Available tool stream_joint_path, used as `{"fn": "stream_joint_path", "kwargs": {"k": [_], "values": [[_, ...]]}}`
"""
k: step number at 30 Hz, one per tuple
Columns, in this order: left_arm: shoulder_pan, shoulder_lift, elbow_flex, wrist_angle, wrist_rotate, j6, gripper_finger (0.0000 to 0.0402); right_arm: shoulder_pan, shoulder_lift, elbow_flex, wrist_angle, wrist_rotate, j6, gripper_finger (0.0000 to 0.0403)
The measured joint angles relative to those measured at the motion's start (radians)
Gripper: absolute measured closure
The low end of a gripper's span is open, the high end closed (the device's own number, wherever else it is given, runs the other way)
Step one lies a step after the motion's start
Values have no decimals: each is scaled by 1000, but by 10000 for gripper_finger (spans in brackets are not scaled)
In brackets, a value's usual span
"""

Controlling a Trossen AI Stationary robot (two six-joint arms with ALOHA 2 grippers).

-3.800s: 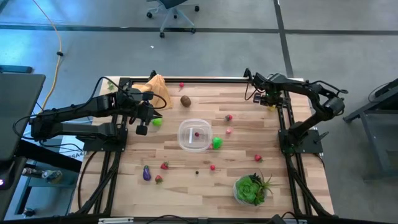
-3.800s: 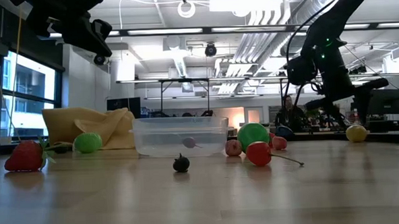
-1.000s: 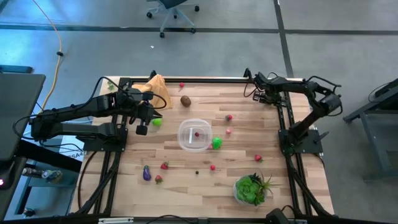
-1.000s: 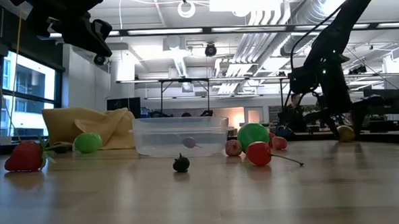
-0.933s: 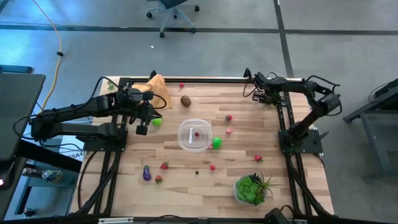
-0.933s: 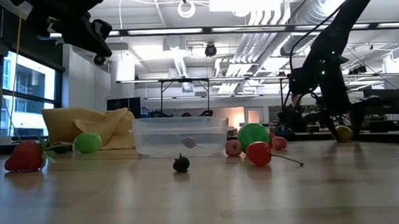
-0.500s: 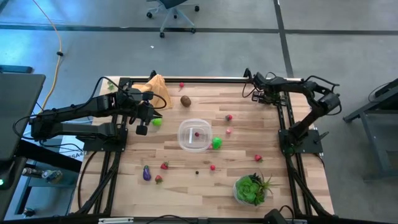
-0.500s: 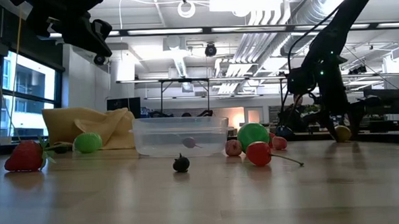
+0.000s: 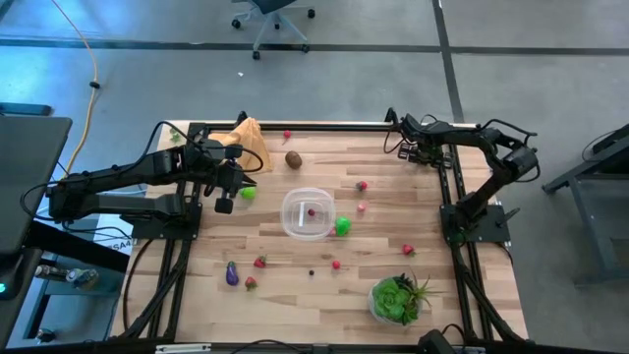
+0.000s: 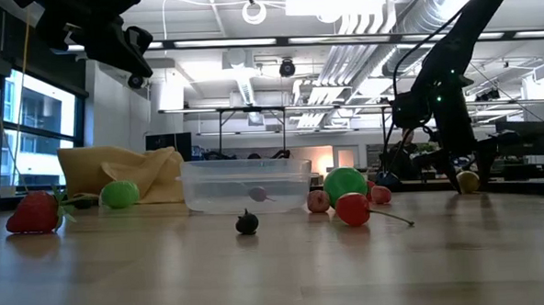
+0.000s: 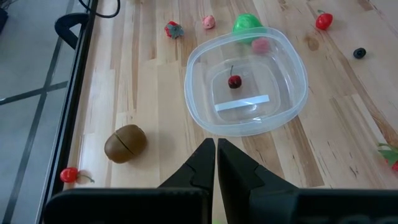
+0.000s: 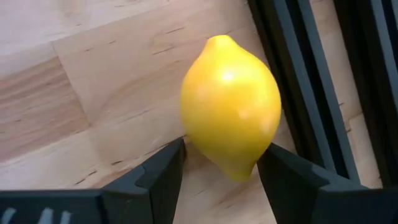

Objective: Pick and placing Produce into tupperware
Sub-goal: Put the lemon into the transparent bin

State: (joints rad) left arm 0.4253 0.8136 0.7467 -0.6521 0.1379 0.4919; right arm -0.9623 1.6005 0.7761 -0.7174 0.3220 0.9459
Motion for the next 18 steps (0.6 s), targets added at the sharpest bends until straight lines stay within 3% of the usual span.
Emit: {"fn": "stream_joint_path", "kwargs": {"k": [4,18], "values": [[0,0,0,0,0,0,392,0,0,0,4,12,49,208],[0,0,0,0,0,0,392,22,-1,1,-16,197,213,208]]}}
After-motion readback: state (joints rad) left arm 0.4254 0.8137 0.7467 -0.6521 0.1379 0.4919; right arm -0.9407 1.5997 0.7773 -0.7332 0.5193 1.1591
